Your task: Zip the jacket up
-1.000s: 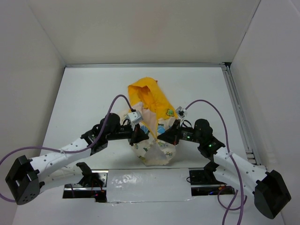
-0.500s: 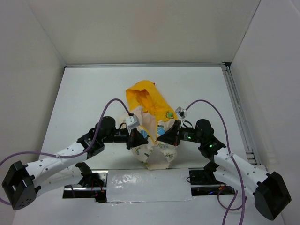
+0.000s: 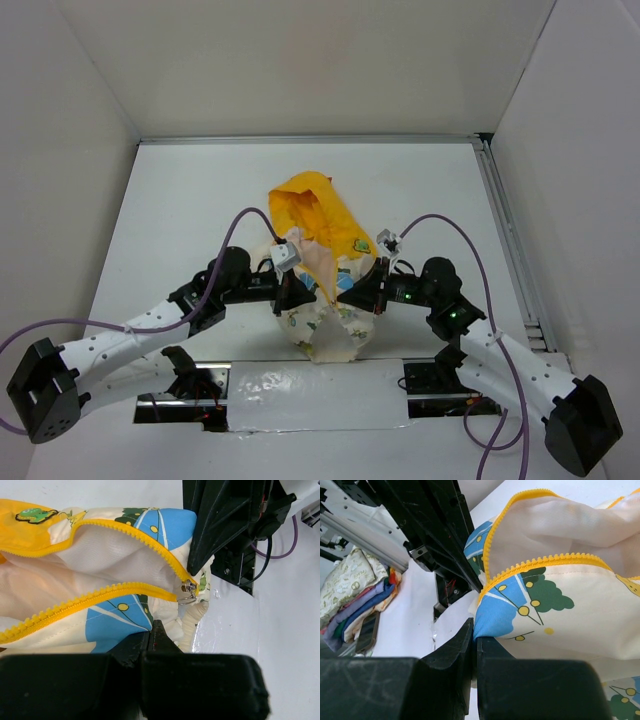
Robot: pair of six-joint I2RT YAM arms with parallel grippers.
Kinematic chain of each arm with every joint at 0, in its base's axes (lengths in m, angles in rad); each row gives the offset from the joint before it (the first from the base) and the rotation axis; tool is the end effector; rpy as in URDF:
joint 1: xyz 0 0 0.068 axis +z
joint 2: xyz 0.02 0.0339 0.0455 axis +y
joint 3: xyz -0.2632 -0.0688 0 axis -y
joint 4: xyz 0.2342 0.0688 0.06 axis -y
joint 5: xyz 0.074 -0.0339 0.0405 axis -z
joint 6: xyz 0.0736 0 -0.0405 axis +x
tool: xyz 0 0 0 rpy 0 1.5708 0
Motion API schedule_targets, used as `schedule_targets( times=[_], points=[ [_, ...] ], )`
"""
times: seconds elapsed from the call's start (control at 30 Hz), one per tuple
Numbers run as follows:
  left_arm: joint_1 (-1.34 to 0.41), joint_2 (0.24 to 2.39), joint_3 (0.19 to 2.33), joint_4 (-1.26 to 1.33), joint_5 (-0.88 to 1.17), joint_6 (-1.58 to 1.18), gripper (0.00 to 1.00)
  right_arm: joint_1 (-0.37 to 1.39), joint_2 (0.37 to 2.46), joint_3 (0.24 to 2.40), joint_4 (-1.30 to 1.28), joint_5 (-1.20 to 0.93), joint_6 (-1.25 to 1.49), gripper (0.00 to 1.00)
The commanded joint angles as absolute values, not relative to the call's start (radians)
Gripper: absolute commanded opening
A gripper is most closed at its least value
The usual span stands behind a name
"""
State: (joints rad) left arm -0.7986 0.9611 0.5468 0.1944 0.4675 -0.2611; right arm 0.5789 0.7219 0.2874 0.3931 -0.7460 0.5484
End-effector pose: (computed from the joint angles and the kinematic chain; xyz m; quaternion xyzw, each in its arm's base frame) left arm 0.1466 -0.1981 0.2595 0.3412 0.6935 -0.4634 0.4335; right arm 0.1301 0.1447 0.2380 -0.2625 0.6680 0.5667 0.4045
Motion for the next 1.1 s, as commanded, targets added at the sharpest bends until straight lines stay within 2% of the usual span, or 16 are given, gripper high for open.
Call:
schedule_targets(
  times=[0.0, 1.07],
  points=[
    [-0.798, 0.965, 0.598, 0.250, 0.466, -0.242, 0.00, 0.577, 0.713, 0.302, 0.413, -0.762, 0.531, 0.00],
    [-0.798, 0.940, 0.623, 0.221, 0.449, -0.242, 0.00, 0.575, 0.709, 0.279, 0.400, -0.712, 0.538, 0.00]
  ],
)
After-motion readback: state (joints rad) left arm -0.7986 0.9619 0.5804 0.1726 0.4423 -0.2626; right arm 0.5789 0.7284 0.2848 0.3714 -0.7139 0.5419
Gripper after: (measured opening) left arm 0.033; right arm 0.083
